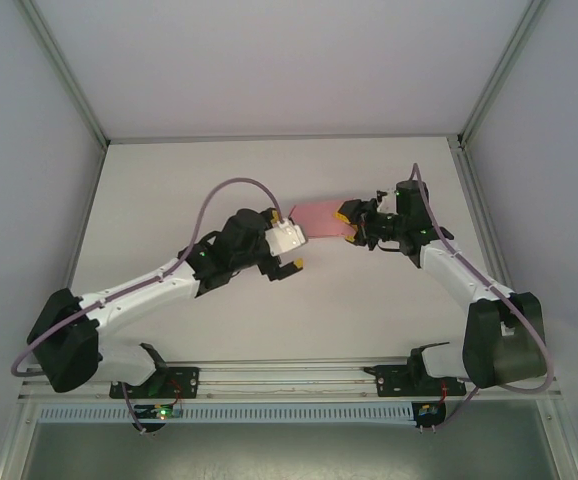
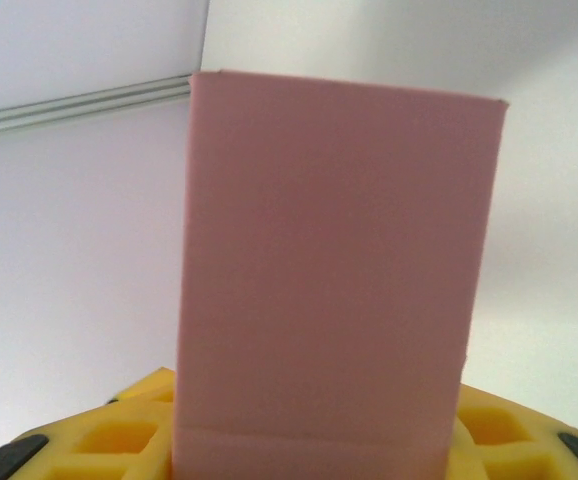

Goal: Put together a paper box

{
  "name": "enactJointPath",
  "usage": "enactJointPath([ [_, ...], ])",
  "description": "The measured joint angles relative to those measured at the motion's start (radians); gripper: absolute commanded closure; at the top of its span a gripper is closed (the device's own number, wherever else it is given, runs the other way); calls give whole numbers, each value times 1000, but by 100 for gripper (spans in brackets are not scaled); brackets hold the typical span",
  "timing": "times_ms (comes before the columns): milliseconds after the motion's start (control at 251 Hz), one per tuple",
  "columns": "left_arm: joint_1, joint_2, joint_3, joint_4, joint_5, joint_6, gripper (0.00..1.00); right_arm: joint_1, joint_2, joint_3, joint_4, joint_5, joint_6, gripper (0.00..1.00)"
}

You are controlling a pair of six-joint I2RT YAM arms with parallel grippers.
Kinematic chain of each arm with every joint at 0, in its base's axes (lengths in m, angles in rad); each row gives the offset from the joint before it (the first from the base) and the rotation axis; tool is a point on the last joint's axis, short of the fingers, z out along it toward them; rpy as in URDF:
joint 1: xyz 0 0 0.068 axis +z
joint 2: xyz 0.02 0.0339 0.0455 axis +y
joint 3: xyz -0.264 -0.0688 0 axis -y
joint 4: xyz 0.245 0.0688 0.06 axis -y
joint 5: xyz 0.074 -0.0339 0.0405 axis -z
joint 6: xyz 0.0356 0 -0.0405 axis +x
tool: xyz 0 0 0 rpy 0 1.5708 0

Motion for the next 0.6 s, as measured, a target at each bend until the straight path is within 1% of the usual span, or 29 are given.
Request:
enactJointPath([
  [136, -24, 53, 3, 43, -69, 114, 0, 1, -5, -1, -23, -23, 66, 68],
  [251, -24, 114, 41, 51, -111, 161, 0, 6, -36, -26, 16, -31, 143, 69],
  [335, -24, 157, 69, 77, -145, 183, 3, 18, -48, -40, 51, -44, 195, 69],
  [439, -24, 166, 72, 105, -160, 188, 13, 38, -49, -40, 56, -48, 219, 69],
  [491, -24, 164, 72, 119, -159, 190, 23, 39, -49, -40, 56, -48, 226, 68],
  [539, -24, 163, 72, 127, -156, 188, 35, 39, -49, -40, 59, -49, 237, 68],
  [599, -24, 162, 72, 133, -158, 193, 44, 39, -49, -40, 64, -48, 246, 67],
])
